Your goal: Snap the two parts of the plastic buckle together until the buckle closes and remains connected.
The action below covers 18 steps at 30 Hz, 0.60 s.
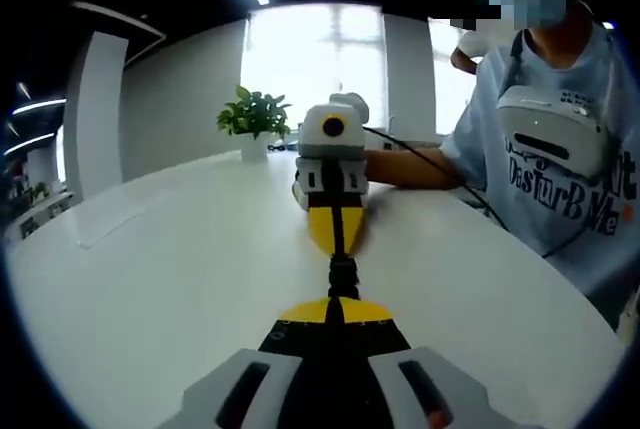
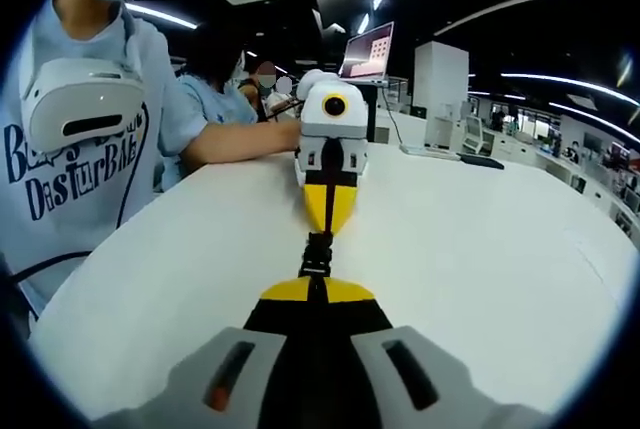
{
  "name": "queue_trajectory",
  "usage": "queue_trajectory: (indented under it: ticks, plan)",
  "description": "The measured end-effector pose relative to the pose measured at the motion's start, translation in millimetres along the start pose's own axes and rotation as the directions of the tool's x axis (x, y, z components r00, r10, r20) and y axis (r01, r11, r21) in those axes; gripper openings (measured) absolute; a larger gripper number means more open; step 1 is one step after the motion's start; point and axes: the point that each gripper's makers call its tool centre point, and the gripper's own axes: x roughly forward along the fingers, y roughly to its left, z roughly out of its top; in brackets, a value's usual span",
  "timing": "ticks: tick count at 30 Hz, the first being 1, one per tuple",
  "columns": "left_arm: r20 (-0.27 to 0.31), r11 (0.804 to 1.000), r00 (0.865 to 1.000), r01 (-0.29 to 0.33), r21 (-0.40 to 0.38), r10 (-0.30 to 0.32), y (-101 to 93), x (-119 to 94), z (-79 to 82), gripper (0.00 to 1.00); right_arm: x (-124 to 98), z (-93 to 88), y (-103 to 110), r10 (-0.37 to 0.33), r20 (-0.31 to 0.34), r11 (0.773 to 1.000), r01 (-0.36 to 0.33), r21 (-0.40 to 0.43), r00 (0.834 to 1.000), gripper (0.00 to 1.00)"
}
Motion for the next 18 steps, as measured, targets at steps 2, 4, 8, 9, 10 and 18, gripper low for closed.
queue_trajectory:
  ticks: [2,4,8,9,10,18]
  plan:
    - [0.0,1.0,1.0,-0.001,0.0,0.001,-0.3,0.0,-0.2,0.0,0.3,0.1,0.5,0.001,0.0,1.0,-0.001,-0.002,1.0,0.02]
    - [0.0,1.0,1.0,-0.001,-0.001,0.001,-0.8,0.0,-0.3,0.0,0.5,0.2,0.8,0.002,0.0,1.0,-0.002,0.0,1.0,0.02]
    - [0.001,1.0,1.0,-0.006,0.002,0.006,-1.6,0.9,0.1,0.0,2.6,1.1,5.6,0.022,0.0,1.0,-0.022,0.003,1.0,0.02]
    - [0.002,1.0,1.0,-0.007,0.002,0.007,-1.9,1.0,0.2,0.0,2.9,1.2,6.0,0.022,0.0,1.0,-0.022,0.003,1.0,0.02]
    - [0.002,1.0,1.0,-0.008,0.002,0.008,-2.0,0.8,0.1,0.0,3.2,1.6,5.7,0.022,-0.001,1.0,-0.022,0.002,1.0,0.02]
    - [-0.001,1.0,1.0,0.003,0.004,-0.003,-7.1,-1.5,-0.9,0.0,2.7,1.8,5.7,0.01,-0.003,1.0,-0.01,0.017,1.0,0.03]
